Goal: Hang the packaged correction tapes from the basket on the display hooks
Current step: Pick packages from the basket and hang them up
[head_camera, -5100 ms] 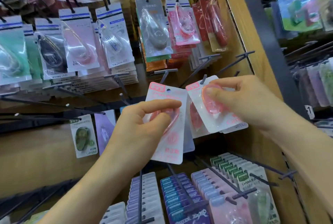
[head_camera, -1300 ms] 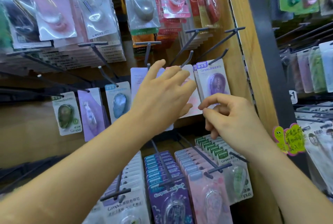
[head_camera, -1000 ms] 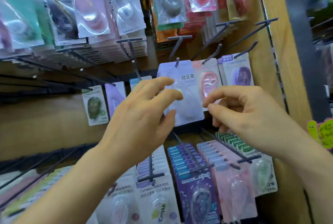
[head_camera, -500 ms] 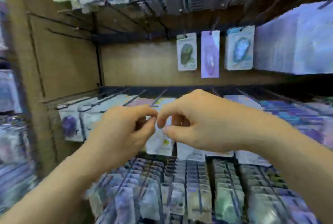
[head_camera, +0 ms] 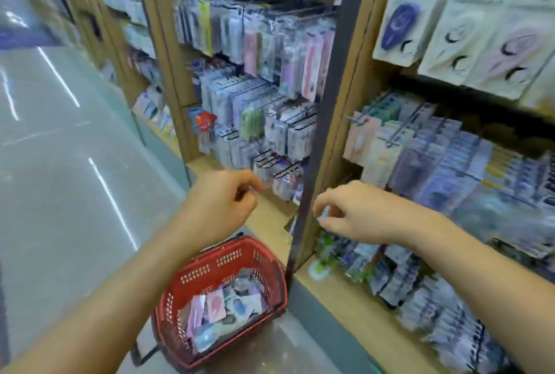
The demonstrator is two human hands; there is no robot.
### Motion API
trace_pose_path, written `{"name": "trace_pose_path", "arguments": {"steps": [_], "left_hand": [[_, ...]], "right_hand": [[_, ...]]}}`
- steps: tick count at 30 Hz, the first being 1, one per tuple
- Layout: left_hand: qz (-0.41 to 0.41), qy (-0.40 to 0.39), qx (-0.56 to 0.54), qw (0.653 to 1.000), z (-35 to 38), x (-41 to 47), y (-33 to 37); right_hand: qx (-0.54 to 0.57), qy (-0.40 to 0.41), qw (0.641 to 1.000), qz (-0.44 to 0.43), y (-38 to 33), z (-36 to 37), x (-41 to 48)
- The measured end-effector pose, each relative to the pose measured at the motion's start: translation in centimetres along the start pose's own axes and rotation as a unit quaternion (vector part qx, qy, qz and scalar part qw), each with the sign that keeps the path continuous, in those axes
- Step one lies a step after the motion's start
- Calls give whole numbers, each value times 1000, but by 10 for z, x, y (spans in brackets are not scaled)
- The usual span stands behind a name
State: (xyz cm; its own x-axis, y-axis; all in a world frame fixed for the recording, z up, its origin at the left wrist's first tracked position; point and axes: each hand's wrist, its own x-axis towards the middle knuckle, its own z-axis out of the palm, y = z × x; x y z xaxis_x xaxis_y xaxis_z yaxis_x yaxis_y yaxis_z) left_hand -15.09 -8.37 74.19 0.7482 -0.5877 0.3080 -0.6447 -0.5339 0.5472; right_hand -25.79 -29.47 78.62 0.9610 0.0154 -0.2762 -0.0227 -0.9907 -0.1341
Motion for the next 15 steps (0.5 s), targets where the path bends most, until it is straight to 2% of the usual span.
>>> {"name": "trace_pose_path", "arguments": {"steps": [4, 8, 15], "left_hand": [[-150, -22, 19, 988, 15, -40, -93], [-282, -55, 26, 958, 40, -78, -164], [-474, -91, -16, 875, 106, -115, -261]], "right_hand": [[45, -63, 997, -11, -20, 70, 73], [96, -113, 989, -20, -26, 141, 134], [242, -180, 950, 80, -9, 267, 235]]}}
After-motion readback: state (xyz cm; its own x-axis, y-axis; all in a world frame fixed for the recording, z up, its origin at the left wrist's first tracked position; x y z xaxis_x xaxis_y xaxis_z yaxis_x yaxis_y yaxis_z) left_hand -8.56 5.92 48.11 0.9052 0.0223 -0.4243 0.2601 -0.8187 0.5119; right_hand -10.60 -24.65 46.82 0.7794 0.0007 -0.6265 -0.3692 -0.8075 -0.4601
